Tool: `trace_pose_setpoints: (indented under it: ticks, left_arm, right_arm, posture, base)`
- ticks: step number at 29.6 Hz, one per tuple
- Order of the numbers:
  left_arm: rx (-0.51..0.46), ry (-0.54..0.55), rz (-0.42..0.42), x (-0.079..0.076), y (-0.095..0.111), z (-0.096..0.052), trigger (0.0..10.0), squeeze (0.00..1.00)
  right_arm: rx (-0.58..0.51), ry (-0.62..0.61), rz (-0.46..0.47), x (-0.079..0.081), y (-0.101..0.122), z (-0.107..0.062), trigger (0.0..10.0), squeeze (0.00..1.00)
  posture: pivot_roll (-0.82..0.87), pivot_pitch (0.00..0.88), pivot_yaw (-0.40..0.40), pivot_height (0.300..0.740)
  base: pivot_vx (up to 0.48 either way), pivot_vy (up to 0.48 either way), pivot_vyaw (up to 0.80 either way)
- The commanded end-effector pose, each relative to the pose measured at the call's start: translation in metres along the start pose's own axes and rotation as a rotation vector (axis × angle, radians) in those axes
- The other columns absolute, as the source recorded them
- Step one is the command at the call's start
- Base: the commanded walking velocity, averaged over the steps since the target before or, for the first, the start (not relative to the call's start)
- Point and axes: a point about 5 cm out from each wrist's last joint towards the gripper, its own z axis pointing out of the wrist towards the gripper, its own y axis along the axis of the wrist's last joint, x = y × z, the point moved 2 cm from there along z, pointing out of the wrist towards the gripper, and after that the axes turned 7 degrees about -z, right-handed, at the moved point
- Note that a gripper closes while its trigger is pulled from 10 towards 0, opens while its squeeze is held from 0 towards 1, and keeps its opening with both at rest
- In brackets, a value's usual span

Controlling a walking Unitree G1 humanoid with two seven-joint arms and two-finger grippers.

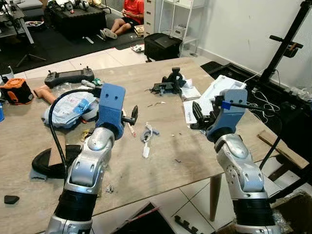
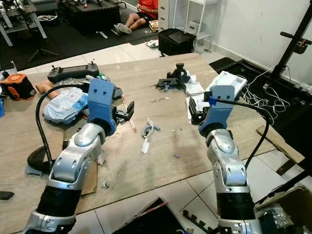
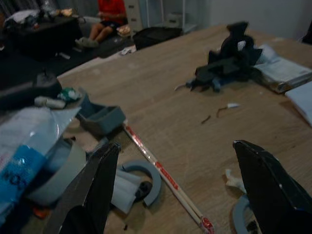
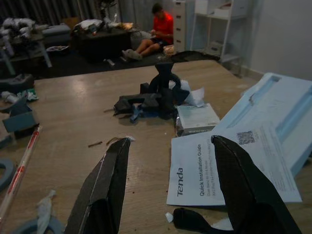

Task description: Picking trash to rubbish bin

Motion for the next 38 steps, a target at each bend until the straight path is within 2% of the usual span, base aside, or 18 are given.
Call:
trace_pose_setpoints:
  ticks: [1,18,28,29,35,38]
  left_arm:
    - [0.038,0.017,-0.011,0.002,-0.008,0.0,10.0,0.0]
    - [0.063,-0.001,0.013,0.002,-0.014,-0.003,10.0,0.0]
    - [0.036,0.004,0.011,0.002,-0.01,-0.002,10.0,0.0]
    - [0.035,0.002,0.011,0.002,-0.009,-0.002,10.0,0.0]
    - [0.029,0.0,0.021,0.001,-0.009,-0.003,10.0,0.0]
    - [0.024,0.009,0.025,0.002,-0.009,-0.004,10.0,0.0]
  right_arm:
    - [0.029,-0.002,0.008,-0.001,-0.006,-0.002,10.0,0.0]
    - [0.06,0.017,0.01,0.003,-0.01,-0.002,10.0,0.0]
    - [0.037,0.019,0.015,0.003,-0.007,-0.002,10.0,0.0]
    - [0.024,0.034,0.027,0.004,-0.007,-0.003,10.0,1.0]
    - [0.031,0.063,0.011,0.008,-0.014,0.0,10.0,1.0]
    - [0.045,0.044,-0.007,0.002,-0.018,0.002,10.0,1.0]
  posture:
    - [0.02,0.077,0.026,0.74]
    - [0.02,0.096,0.02,0.74]
    - [0.02,0.105,0.027,0.74]
    - [0.02,0.108,0.028,0.74]
    - [0.01,0.102,0.011,0.74]
    - [0.01,0.104,0.003,0.74]
  base:
    - [0.0,0.0,0.0]
    - [0.0,0.0,0.0]
    - [0.0,0.0,0.0]
    - [0.0,0.0,0.0]
    - [0.0,0.0,0.0]
    - [0.0,0.0,0.0]
